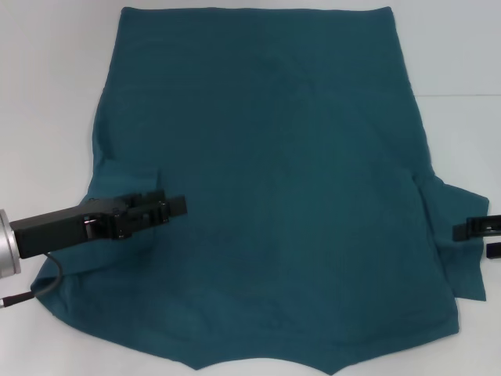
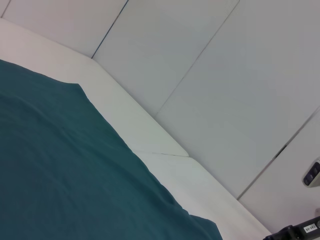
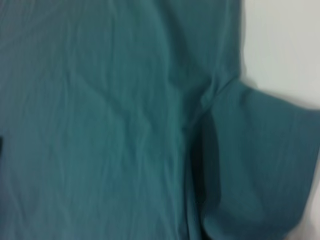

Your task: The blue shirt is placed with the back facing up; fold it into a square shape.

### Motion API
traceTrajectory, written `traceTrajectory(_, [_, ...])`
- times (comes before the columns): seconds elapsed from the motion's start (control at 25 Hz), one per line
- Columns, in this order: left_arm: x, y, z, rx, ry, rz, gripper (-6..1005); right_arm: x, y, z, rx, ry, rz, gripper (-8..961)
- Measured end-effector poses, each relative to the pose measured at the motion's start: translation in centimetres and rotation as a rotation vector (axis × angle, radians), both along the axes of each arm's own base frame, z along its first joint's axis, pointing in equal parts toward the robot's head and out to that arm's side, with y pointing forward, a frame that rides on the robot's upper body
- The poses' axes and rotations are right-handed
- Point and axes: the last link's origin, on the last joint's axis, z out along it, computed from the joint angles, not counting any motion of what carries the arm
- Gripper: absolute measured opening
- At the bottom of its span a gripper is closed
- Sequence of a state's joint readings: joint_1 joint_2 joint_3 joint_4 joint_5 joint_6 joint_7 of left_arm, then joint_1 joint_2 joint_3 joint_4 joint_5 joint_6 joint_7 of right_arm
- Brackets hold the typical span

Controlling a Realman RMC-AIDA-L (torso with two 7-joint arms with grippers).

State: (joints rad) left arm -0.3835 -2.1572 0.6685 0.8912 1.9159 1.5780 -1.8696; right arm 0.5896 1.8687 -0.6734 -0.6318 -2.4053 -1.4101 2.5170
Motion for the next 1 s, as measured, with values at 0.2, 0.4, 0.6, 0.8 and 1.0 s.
traceTrajectory(0.2, [0.0, 0.0, 0.0, 0.001, 0.000, 0.001, 631, -0.4, 0.4, -0.6, 0.005, -0.008, 0.034, 795])
traceTrajectory(0.4, [-0.1, 0.0, 0.0, 0.001, 0.000, 0.002, 631, -0.8, 0.6, -1.2, 0.004, -0.001, 0.047, 793])
traceTrajectory(0.6, [-0.1, 0.0, 0.0, 0.001, 0.000, 0.002, 631, -0.8, 0.6, -1.1, 0.018, 0.015, 0.040, 791])
traceTrajectory(0.8, [-0.2, 0.0, 0.2, 0.008, -0.006, 0.007, 632, -0.6, 0.4, -1.3, 0.003, 0.009, 0.022, 789])
traceTrajectory(1.0, [-0.2, 0.0, 0.6, 0.027, -0.022, 0.013, 632, -0.3, 0.2, -1.5, -0.029, -0.031, 0.015, 786])
